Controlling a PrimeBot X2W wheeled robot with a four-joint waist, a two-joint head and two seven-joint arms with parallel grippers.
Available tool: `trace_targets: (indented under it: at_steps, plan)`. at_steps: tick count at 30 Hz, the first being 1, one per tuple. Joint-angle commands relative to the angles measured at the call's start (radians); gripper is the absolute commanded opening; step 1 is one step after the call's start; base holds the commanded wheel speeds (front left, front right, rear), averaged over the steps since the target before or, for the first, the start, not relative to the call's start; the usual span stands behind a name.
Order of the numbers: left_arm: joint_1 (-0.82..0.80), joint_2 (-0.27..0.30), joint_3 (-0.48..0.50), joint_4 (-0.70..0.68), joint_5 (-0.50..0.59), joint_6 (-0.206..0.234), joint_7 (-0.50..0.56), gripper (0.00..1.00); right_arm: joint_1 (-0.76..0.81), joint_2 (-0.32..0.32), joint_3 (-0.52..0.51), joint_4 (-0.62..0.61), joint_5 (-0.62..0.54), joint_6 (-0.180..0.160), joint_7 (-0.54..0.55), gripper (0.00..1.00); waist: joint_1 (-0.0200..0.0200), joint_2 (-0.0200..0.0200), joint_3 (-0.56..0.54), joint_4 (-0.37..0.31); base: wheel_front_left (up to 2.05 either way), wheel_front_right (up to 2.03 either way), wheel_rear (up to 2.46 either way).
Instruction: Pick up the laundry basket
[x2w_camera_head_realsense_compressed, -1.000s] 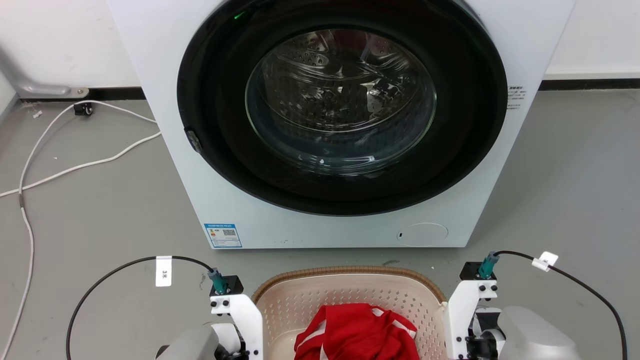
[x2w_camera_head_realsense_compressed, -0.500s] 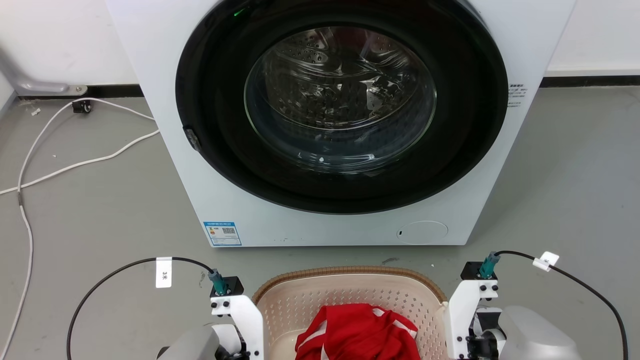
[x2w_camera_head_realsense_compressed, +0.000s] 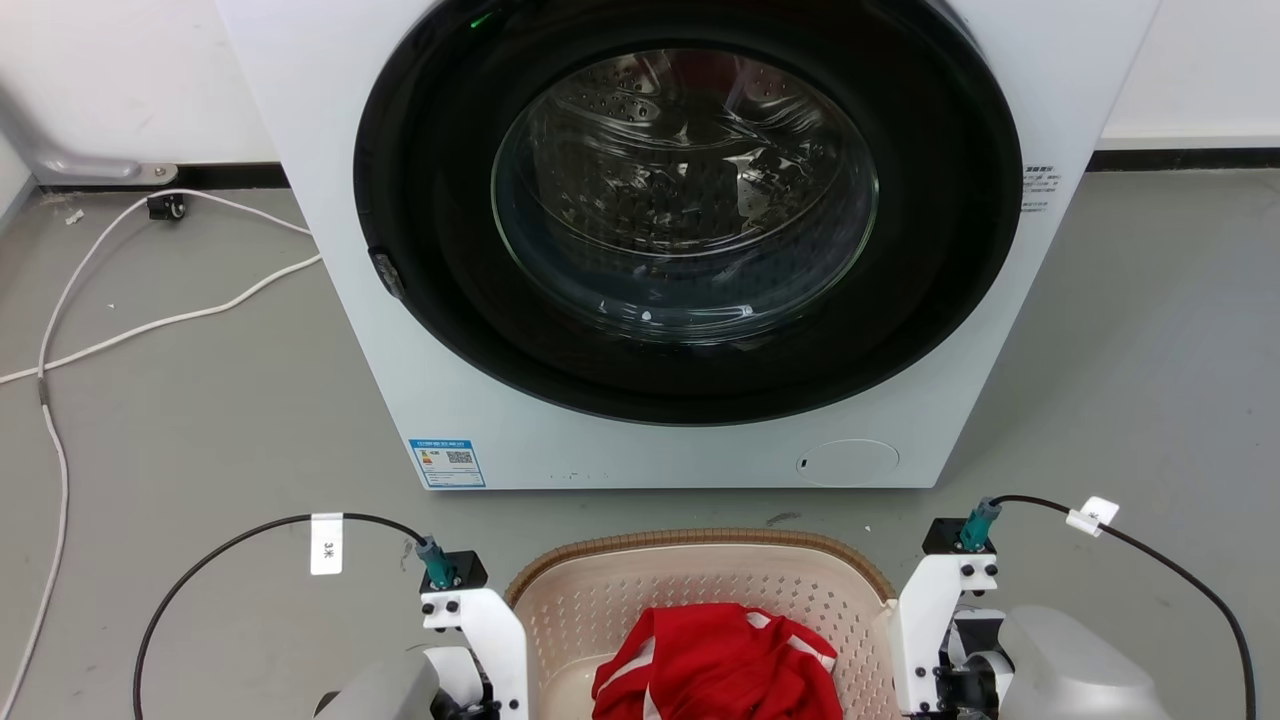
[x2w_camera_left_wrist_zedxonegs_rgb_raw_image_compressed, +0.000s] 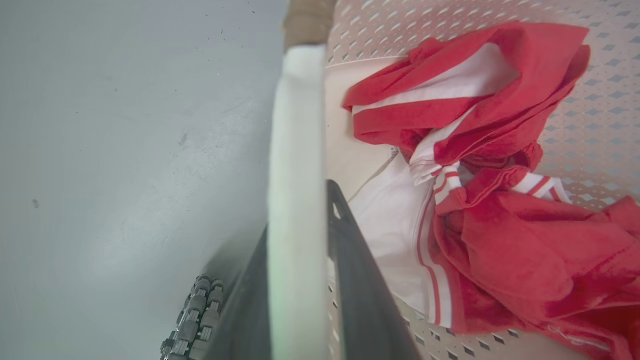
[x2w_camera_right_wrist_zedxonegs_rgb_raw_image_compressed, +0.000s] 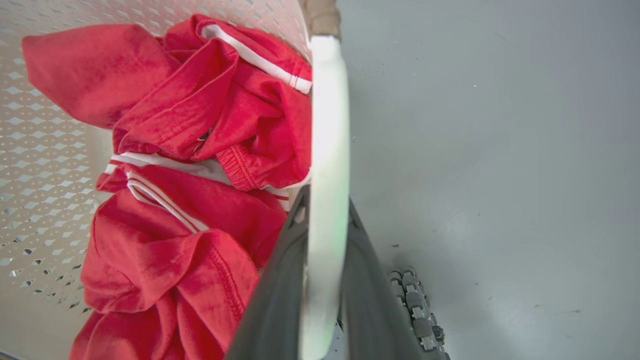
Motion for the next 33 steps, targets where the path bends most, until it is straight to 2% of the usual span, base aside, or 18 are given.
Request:
trace_targets:
  at_steps: [1,33]
  plan:
    - [-0.014,-0.040,-0.005,-0.018,-0.012,-0.016,-0.002,0.00,-0.005,0.035,-0.002,-0.014,0.003,0.014,0.005,0.00,0.0000,-0.0001,0.000,0.000,0.00,0.00,0.00]
    - [-0.015,-0.027,-0.043,-0.007,-0.073,-0.016,-0.018,0.00,0.005,0.039,-0.046,-0.014,-0.022,0.014,0.013,0.00,0.0000,-0.0001,0.000,-0.008,0.00,0.00,0.00]
